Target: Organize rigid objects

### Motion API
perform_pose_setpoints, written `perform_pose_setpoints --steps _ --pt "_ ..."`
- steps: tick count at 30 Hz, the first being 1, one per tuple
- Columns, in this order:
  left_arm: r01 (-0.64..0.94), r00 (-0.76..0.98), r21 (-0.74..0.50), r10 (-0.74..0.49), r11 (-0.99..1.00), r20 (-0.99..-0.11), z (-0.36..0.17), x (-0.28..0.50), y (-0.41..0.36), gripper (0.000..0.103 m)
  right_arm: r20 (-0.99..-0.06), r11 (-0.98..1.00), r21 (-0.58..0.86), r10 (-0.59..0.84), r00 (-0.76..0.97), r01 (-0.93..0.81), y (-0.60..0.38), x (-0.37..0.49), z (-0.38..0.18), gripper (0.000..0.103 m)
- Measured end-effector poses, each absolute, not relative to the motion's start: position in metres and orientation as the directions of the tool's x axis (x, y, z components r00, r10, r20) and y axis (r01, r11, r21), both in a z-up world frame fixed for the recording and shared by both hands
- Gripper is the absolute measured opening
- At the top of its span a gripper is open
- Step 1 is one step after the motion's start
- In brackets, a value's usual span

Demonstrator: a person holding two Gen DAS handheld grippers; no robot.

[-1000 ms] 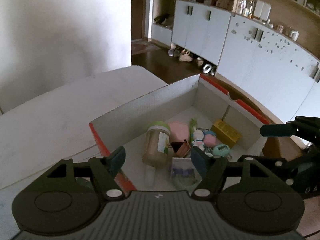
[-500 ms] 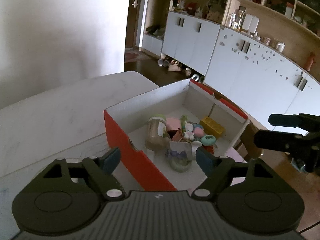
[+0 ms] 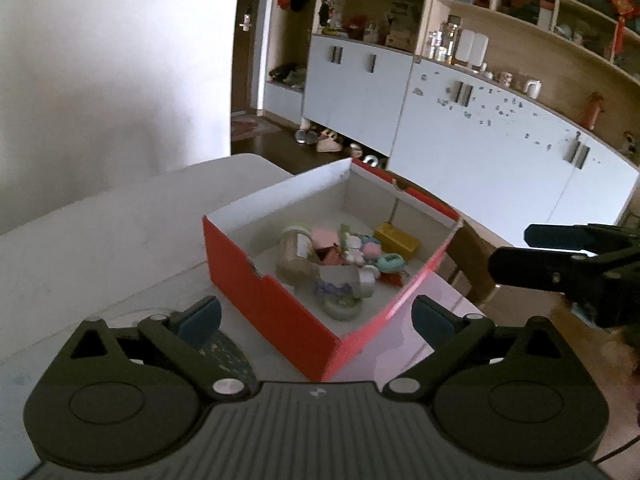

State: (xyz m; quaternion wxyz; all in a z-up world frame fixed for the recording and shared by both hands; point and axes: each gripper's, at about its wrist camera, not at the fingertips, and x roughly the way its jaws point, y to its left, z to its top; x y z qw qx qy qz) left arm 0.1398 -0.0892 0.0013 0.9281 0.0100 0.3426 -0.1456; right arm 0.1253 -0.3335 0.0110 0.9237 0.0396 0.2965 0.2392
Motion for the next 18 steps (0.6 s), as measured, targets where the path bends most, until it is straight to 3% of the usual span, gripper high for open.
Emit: perform_pose_setpoints --steps 5,9,18 --pt "0.276 0.727 -0.085 -0.266 0.957 -0.633 0.001 0.126 -0.087 0.102 -0.534 0.885 0.226 0.462 0.708 -0.407 -0.334 0.115 0.009 0.103" --pt "0.263 0.752 -0.011 -0.213 0.965 -0.624 0.001 0.117 -0.09 0.102 -0.537 0.884 0.234 0.464 0.705 -0.404 -0.333 0.109 0.008 0.103" --pt "0.305 0.72 -0.066 -0.275 0.95 -0.637 -0.002 0.111 -0.087 0.102 -0.538 0.892 0.23 0.45 0.713 -0.389 -0.33 0.097 0.007 0.103"
